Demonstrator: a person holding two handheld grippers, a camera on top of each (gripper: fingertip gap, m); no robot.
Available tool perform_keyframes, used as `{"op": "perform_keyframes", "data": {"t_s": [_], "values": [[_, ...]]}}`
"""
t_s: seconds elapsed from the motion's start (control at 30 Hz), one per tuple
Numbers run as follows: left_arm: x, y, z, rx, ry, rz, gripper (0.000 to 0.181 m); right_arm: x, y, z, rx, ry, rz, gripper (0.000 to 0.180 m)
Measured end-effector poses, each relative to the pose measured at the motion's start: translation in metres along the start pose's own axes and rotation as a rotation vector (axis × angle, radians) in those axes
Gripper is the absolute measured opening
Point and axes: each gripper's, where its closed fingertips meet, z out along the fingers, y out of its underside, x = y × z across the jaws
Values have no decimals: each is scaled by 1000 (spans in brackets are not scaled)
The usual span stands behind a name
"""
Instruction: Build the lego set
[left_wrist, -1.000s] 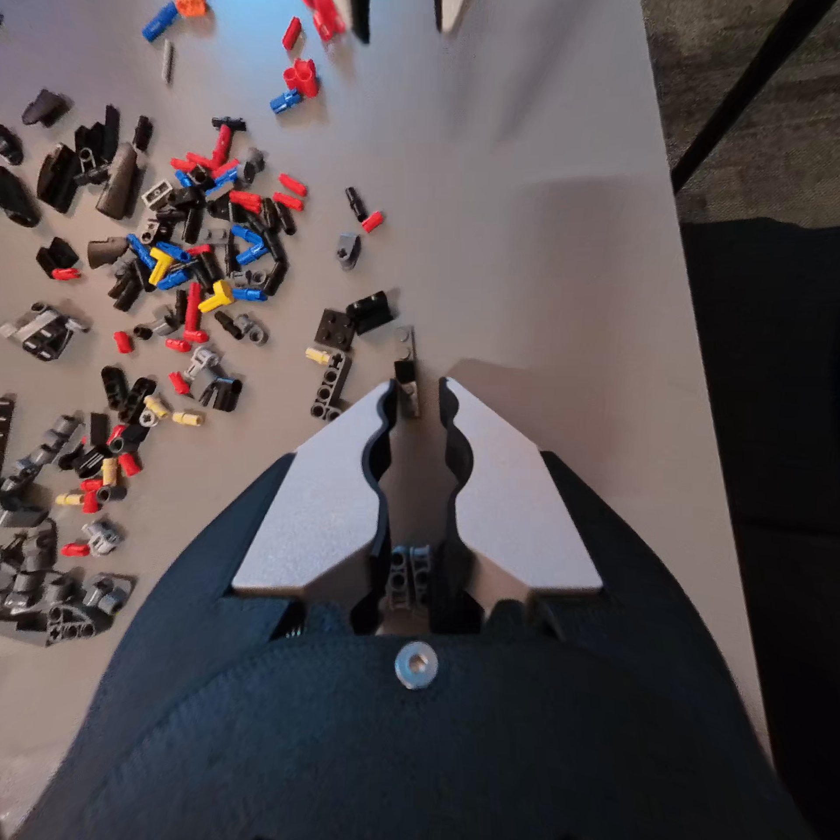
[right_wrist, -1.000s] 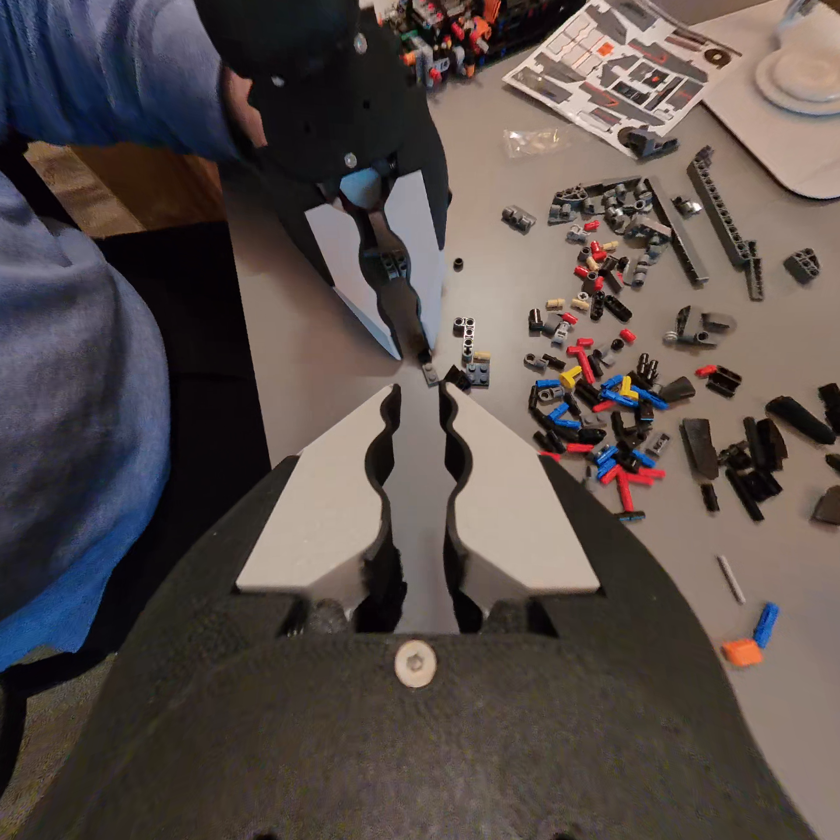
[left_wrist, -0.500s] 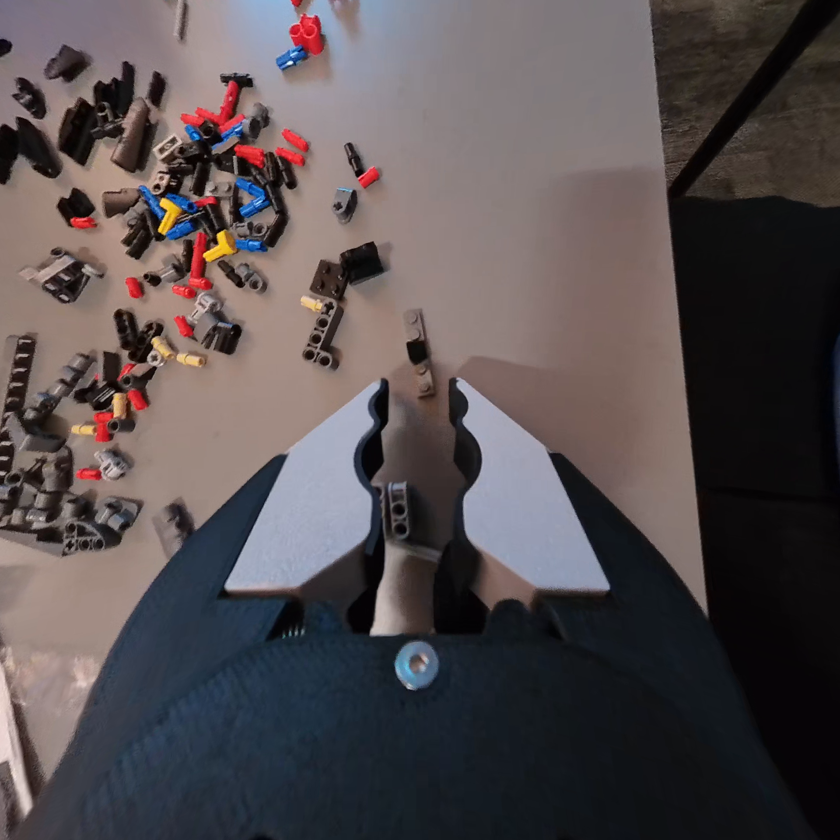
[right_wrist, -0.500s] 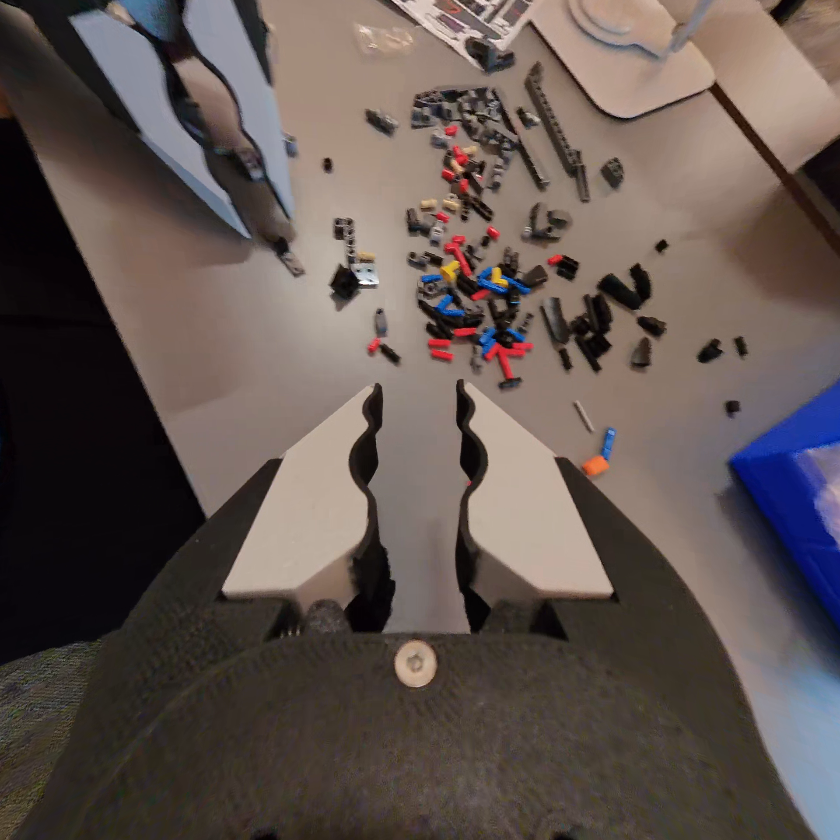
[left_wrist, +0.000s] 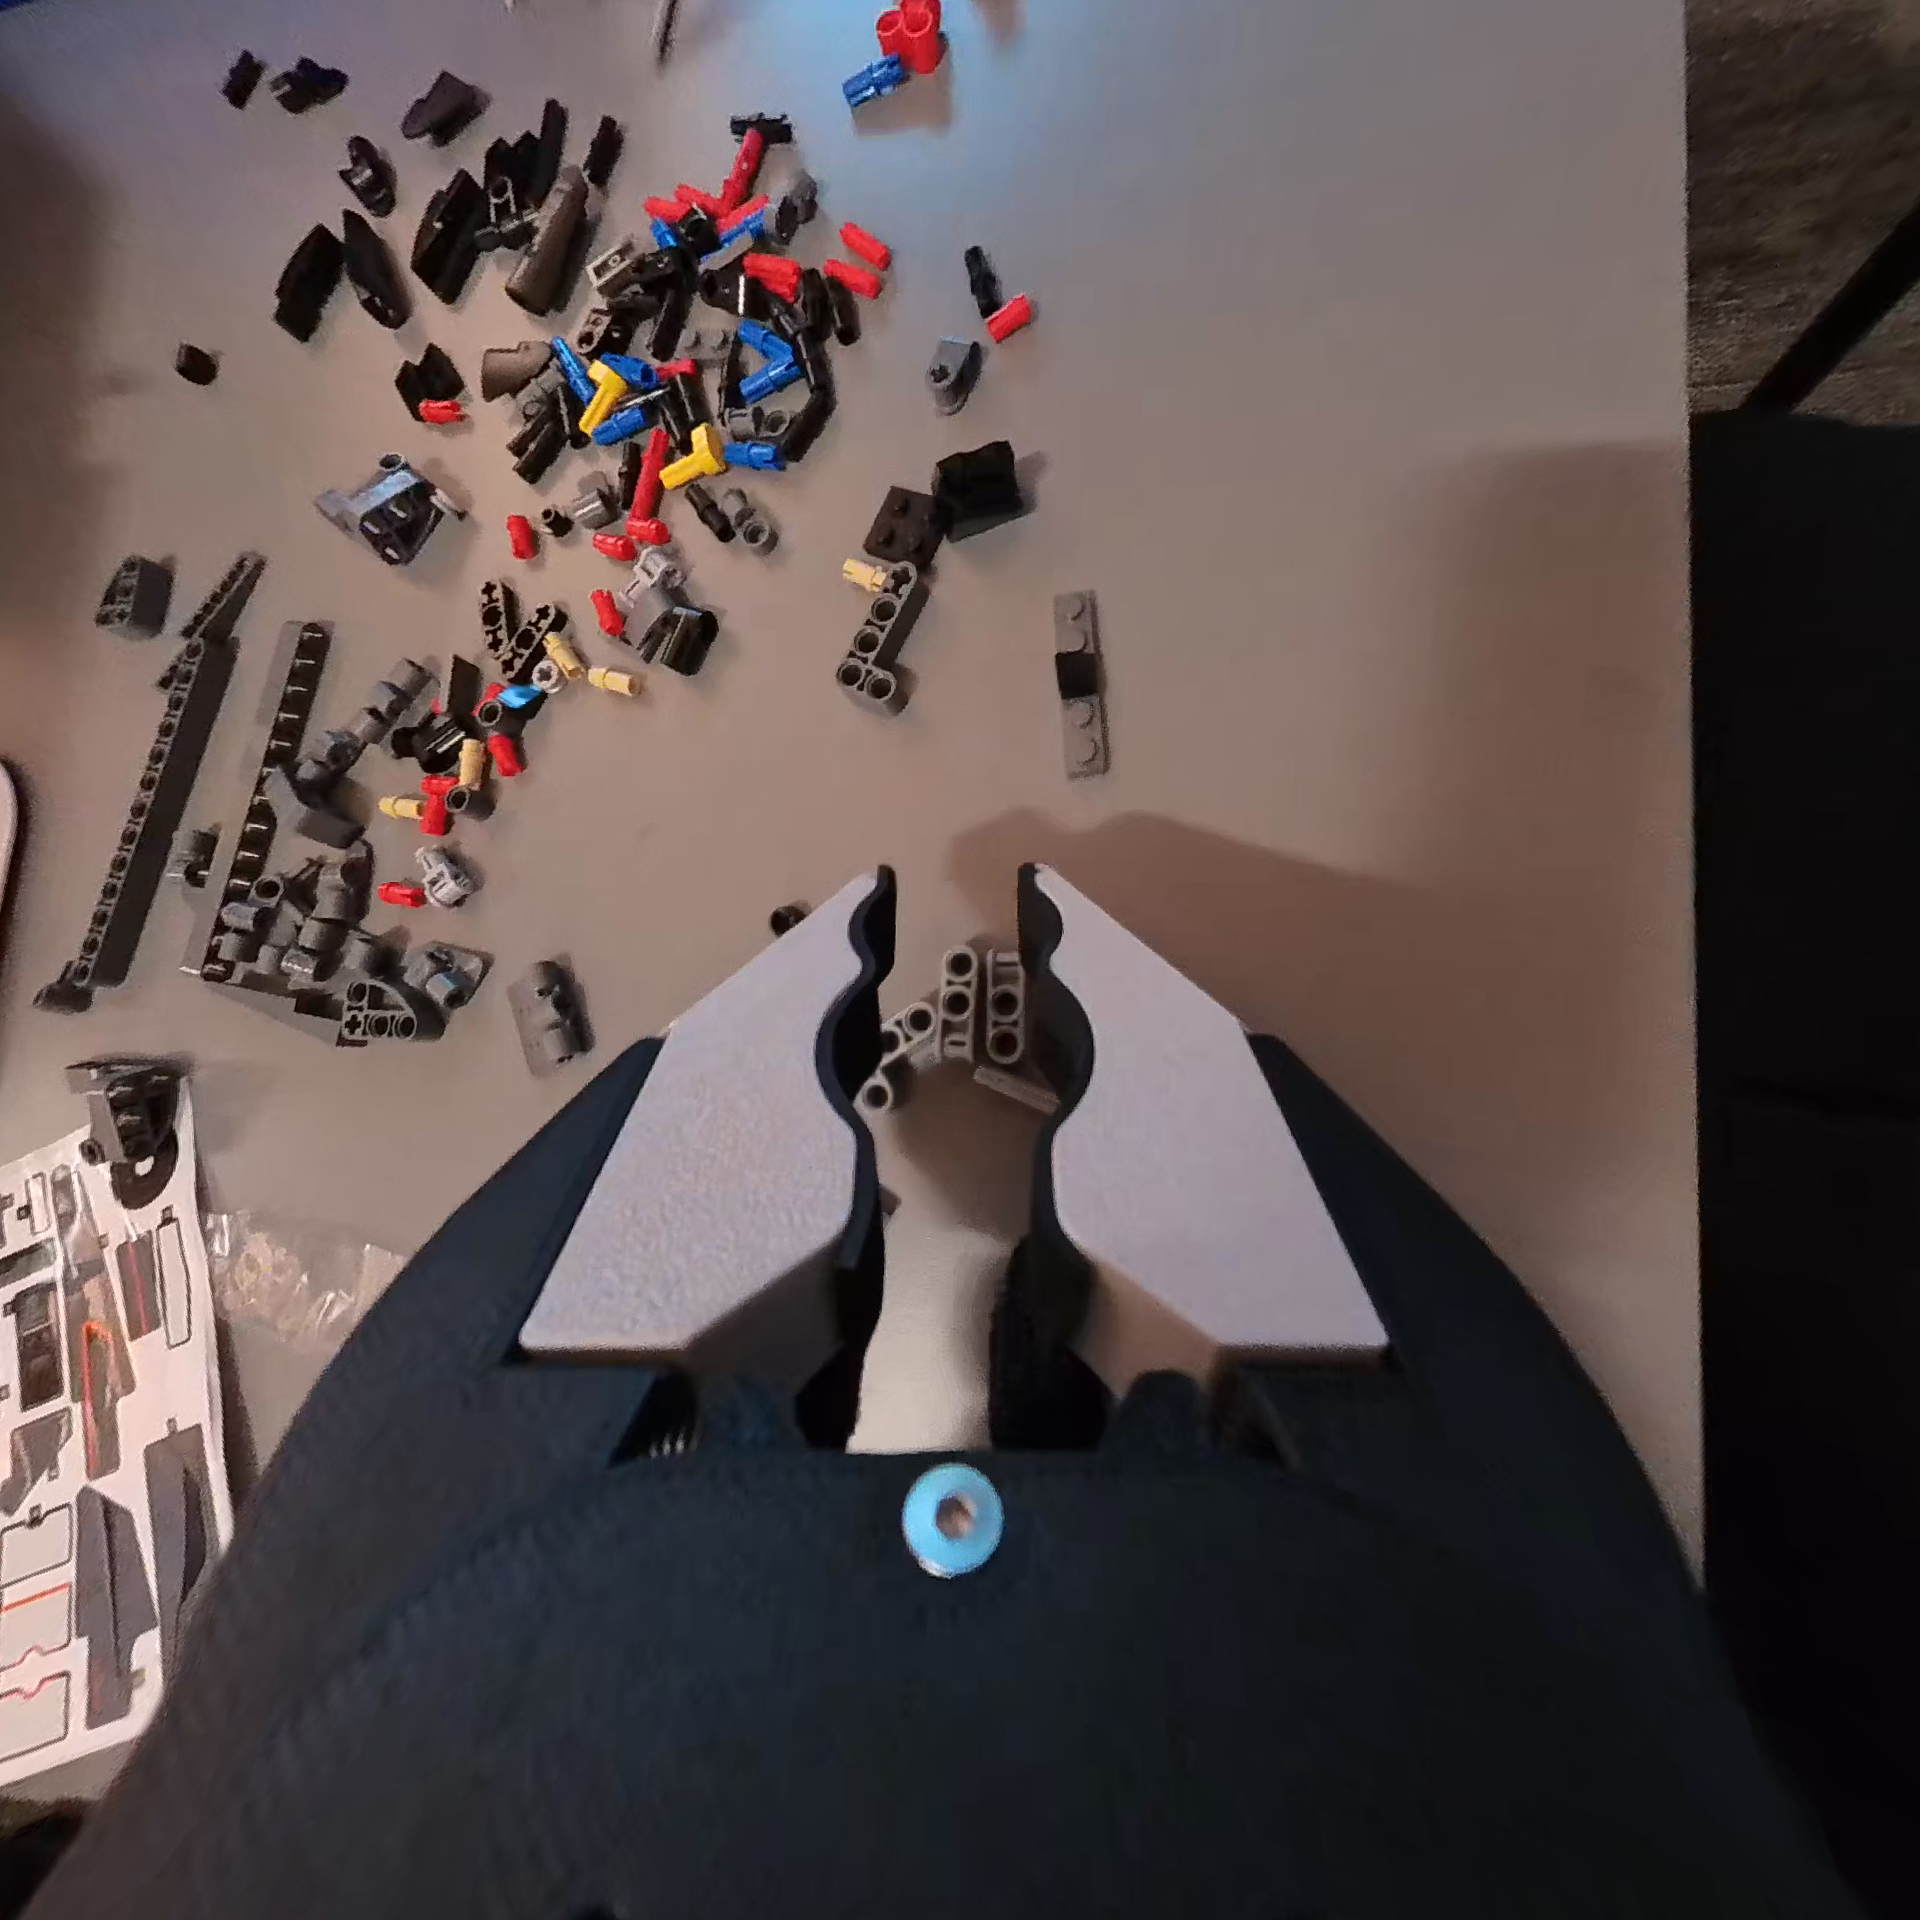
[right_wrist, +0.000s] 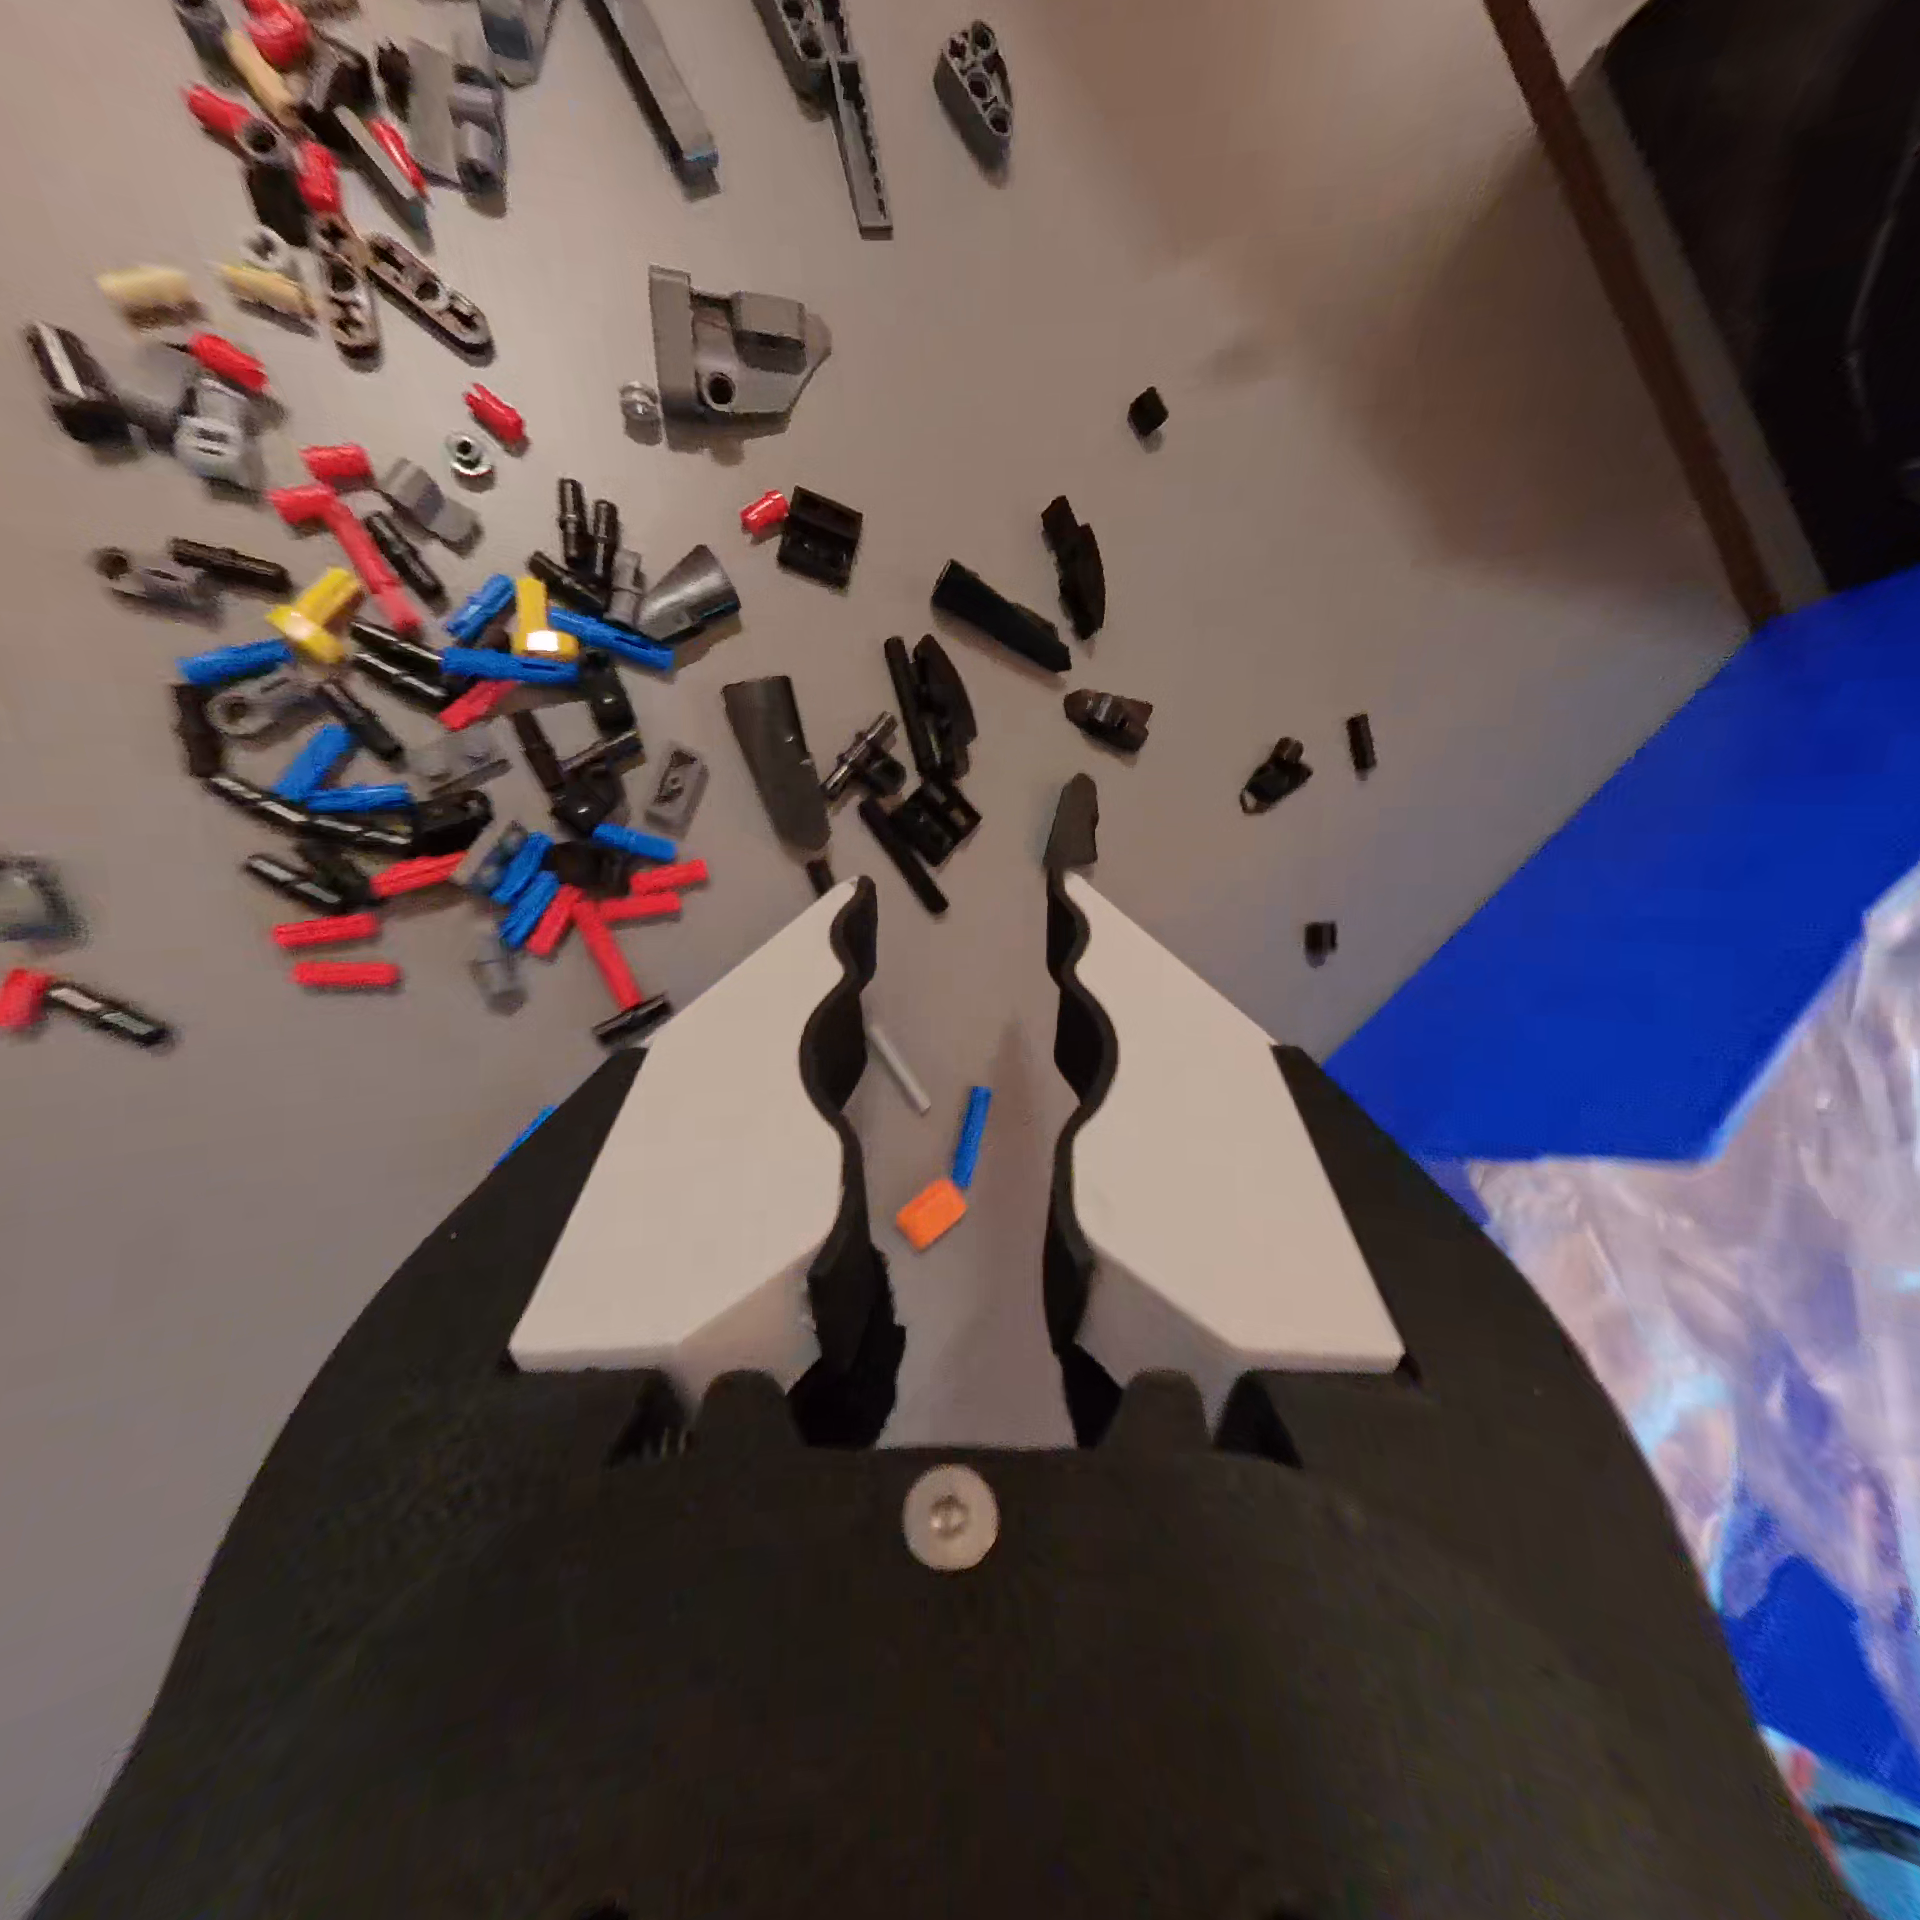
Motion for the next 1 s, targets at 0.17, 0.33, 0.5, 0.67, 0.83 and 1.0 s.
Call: {"op": "perform_keyframes", "data": {"t_s": [0.17,0.33,0.5,0.67,0.83,1.0], "values": [[-10,-6,-12,63,-28,-34,27,3,-27,20,13,-14,-104,35],[-16,-4,-41,85,-113,-5,34,6,-50,30,36,-49,-129,42],[-21,21,-75,79,-218,-20,37,10,-58,38,63,-106,-57,50],[-27,49,-94,91,-270,-86,38,-1,-35,38,-30,-176,-55,60],[-31,58,-93,97,-270,-105,38,-18,-22,13,9,-275,-46,51],[-34,55,-87,106,-268,-95,37,-41,-7,-3,35,-401,-93,33]]}}
